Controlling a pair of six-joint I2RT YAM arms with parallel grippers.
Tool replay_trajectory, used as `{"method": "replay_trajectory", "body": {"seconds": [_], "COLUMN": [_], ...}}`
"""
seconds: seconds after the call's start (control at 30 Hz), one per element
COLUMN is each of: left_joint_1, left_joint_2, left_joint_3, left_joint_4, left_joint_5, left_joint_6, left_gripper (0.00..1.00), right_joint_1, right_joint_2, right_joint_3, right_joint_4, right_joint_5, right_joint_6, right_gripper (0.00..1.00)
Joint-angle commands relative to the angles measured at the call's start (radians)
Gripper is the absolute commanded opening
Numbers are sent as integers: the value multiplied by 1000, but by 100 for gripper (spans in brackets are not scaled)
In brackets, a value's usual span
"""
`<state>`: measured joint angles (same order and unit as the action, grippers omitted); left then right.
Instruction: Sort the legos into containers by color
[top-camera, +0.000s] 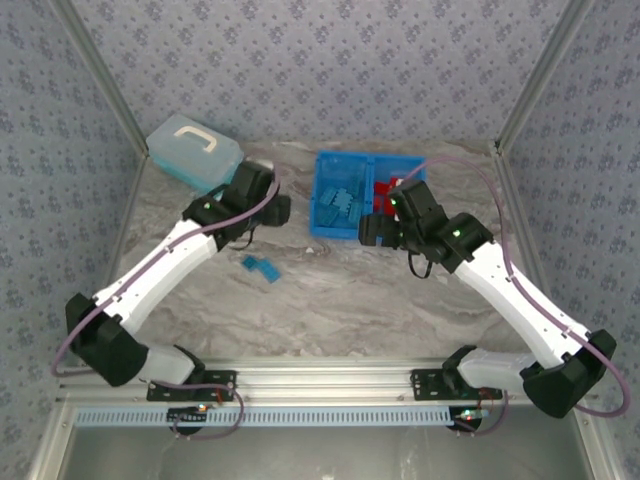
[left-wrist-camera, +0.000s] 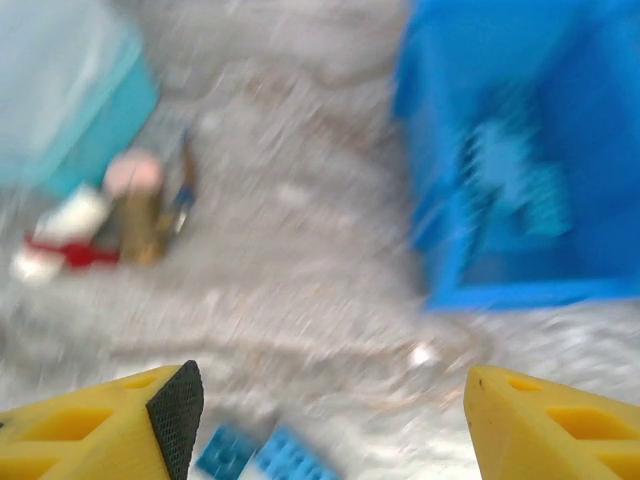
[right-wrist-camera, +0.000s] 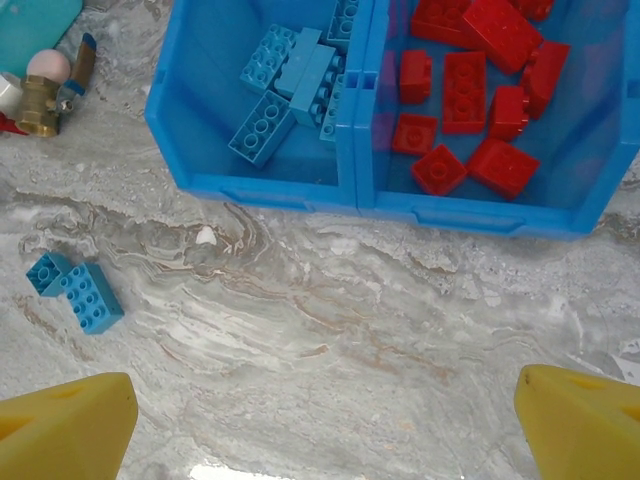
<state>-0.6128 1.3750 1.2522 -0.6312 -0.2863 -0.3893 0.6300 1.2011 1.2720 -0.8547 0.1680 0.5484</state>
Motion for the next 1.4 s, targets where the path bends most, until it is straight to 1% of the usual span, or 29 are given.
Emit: {"method": "replay_trajectory", "body": {"seconds": [0.0, 0.07, 0.13, 0.17, 0.23, 0.3, 0.37, 0.43, 0.5, 0.57, 0.67, 0.7, 0.8, 0.83, 0.9, 0.97, 1.07, 1.17, 1.23, 1.33, 1.37], "left_joint_1": [23, 36, 61, 62, 54, 34, 12, 7, 5, 5, 4, 5, 2, 4, -2, -23, -77, -123, -135, -135, -134], "left_joint_2": [-13, 7, 39, 46, 54, 68, 109, 181, 234, 266, 325, 347, 385, 383, 344, 272, 190, 218, 303, 458, 517], "left_joint_3": [-176, -227, -238, -250, -288, -324, -332, -301, -269, -254, -249, -247, -246, -241, -227, -196, -102, 58, 180, 358, 430], "left_joint_4": [33, 49, 14, 24, 66, 122, 155, 137, 112, 97, 102, 102, 107, 98, 71, 39, 12, -19, -40, -41, -66], "left_joint_5": [55, 53, 50, 60, 104, 126, 118, 122, 106, 77, 96, 106, 131, 134, 126, 97, 43, -9, -49, -64, -59], "left_joint_6": [-125, -166, -278, -319, -437, -511, -536, -545, -542, -549, -554, -555, -554, -554, -547, -528, -473, -401, -348, -279, -262], "left_gripper": [72, 76, 77, 77, 81, 83, 84, 83, 78, 69, 65, 63, 49, 42, 30, 23, 21, 24, 25, 25, 25], "right_joint_1": [5, 8, 13, 16, 19, 19, 20, 22, 22, 24, 24, 25, 24, 25, 23, 23, 23, 22, 21, 21, 20], "right_joint_2": [17, 27, 32, 31, 25, 23, 22, 23, 23, 22, 14, 10, 6, 5, 4, 5, 3, 7, 5, 6, 5], "right_joint_3": [-5, 6, 16, 16, 10, 3, -2, -2, 4, 10, 6, 5, 1, 2, 3, 6, 7, 6, 6, 8, 9], "right_joint_4": [21, 14, 1, -1, -6, -1, 6, 9, 3, -10, -14, -12, -13, -14, -18, -21, -18, -11, -7, -11, -16], "right_joint_5": [-9, -12, -12, -6, 9, 11, 7, 4, 6, 14, 24, 25, 27, 28, 28, 31, 34, 34, 30, 27, 27], "right_joint_6": [18, 16, 15, 15, 18, 24, 31, 31, 26, 23, 24, 24, 26, 26, 25, 23, 24, 21, 22, 22, 22], "right_gripper": [100, 100, 100, 100, 100, 100, 100, 100, 100, 100, 100, 100, 100, 100, 100, 100, 100, 100, 100, 100, 100]}}
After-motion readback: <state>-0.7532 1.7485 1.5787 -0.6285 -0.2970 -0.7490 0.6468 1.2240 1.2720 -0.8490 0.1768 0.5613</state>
